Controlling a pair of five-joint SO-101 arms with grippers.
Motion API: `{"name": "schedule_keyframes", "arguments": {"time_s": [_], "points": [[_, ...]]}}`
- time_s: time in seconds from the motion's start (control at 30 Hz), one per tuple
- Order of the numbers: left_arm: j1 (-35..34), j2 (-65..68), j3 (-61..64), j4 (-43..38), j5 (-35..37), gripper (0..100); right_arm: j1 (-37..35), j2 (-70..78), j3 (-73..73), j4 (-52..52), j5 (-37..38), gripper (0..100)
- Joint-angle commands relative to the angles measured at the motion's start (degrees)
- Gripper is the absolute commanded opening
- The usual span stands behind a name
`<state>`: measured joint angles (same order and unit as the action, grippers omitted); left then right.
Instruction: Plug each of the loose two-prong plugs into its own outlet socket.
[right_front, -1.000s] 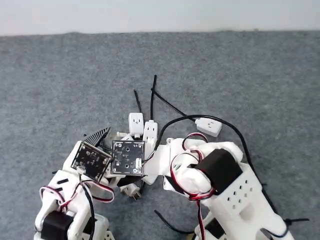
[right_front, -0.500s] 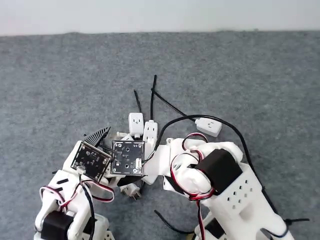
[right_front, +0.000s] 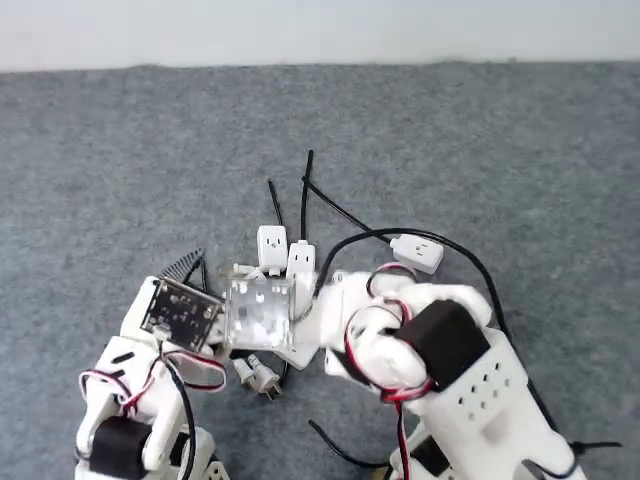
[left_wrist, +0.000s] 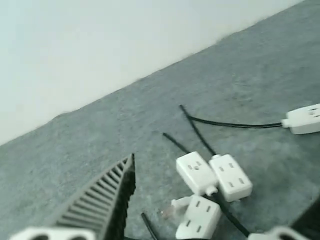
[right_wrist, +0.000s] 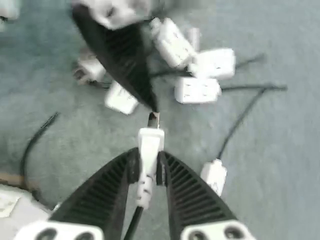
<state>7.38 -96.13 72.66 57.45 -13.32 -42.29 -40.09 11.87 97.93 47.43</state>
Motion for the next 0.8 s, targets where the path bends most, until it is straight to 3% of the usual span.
{"name": "schedule_keyframes", "arguments": {"time_s": [0.0,0.27,0.4,0.53,0.77], "points": [[-3.96,0.44,2.68,-6.33,0.62,52,7.25,5.76,-4.48,-4.70,-0.35,0.9],[-8.00,0.53,6.73,-12.31,0.70,51,14.90,25.45,-18.73,-7.25,3.25,0.9],[-11.52,0.53,9.19,-16.70,2.99,46,15.16,35.91,-29.63,-3.56,8.79,0.9],[-12.92,0.53,10.95,-18.81,4.22,44,15.16,47.52,-40.35,5.41,19.60,0.9],[-12.92,0.53,13.41,-21.89,3.96,44,19.47,59.74,-44.22,5.14,26.55,0.8]]}}
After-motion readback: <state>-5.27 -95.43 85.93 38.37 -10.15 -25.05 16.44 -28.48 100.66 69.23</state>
